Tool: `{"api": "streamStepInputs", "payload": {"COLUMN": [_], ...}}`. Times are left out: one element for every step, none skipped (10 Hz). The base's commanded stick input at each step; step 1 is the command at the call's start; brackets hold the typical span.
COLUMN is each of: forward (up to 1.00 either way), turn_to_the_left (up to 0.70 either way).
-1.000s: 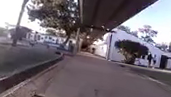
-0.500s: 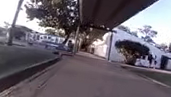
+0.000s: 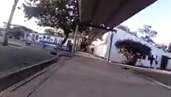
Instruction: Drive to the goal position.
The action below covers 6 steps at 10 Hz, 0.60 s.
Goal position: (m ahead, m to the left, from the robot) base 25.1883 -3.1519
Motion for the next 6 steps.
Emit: {"api": "streamStepInputs", "payload": {"forward": [0.70,0.70,0.70,0.70,0.70,0.70], "turn_to_the_left": [0.00,0.00,0.00,0.00,0.00,0.00]}}
